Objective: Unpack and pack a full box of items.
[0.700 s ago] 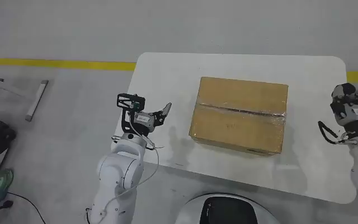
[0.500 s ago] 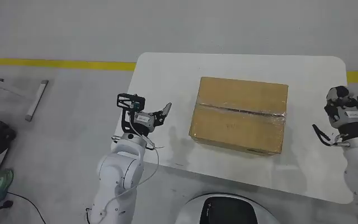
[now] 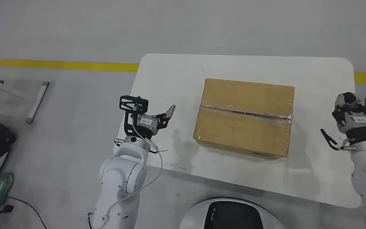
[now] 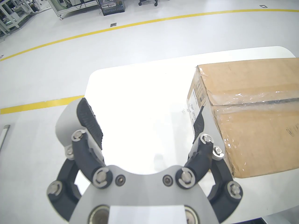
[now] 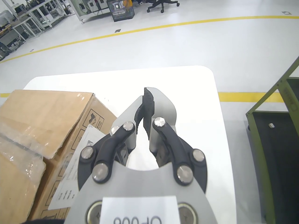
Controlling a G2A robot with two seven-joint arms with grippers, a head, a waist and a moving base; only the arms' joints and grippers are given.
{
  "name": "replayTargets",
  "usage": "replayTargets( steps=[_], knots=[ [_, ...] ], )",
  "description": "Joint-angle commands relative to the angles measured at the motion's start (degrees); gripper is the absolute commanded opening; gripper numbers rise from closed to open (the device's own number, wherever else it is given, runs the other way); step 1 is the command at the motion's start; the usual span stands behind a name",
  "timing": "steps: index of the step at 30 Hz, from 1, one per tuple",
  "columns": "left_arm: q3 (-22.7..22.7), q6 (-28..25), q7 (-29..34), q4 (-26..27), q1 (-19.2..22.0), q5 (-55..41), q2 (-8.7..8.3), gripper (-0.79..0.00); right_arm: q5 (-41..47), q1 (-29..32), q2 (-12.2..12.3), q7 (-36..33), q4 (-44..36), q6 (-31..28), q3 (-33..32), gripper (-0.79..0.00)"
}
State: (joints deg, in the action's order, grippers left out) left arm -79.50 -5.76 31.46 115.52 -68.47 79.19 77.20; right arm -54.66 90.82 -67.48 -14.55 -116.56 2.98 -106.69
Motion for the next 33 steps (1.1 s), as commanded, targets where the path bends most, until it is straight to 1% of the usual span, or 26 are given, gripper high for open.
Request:
replayTargets(
  steps=[1, 11, 18, 24, 30, 33],
  knots=[
    [0.00, 0.00, 0.00, 0.00, 0.00, 0.00, 0.00, 0.000, -1.32, -0.67, -0.05, 0.22, 0.90, -0.58, 1.96, -0.785],
    [0.00, 0.00, 0.00, 0.00, 0.00, 0.00, 0.00, 0.000, -7.38, -3.70, -0.49, 1.69, 5.83, -2.62, 11.76, -0.785],
    [0.00, 0.00, 0.00, 0.00, 0.00, 0.00, 0.00, 0.000, -8.15, -5.51, -0.70, 1.13, 7.17, -4.51, 15.01, -0.785],
    [0.00, 0.00, 0.00, 0.00, 0.00, 0.00, 0.00, 0.000, -9.23, -7.17, -0.77, 1.16, 8.44, -6.69, 16.96, -0.785],
    [0.00, 0.00, 0.00, 0.00, 0.00, 0.00, 0.00, 0.000, -6.99, -7.26, -0.94, 0.53, 8.97, -3.77, 15.64, -0.785],
    [0.24, -0.45, -0.88, 0.18, -0.38, -0.06, -0.02, 0.000, -8.17, -7.76, -0.89, 0.26, 9.25, -4.52, 15.86, -0.785]
  ],
)
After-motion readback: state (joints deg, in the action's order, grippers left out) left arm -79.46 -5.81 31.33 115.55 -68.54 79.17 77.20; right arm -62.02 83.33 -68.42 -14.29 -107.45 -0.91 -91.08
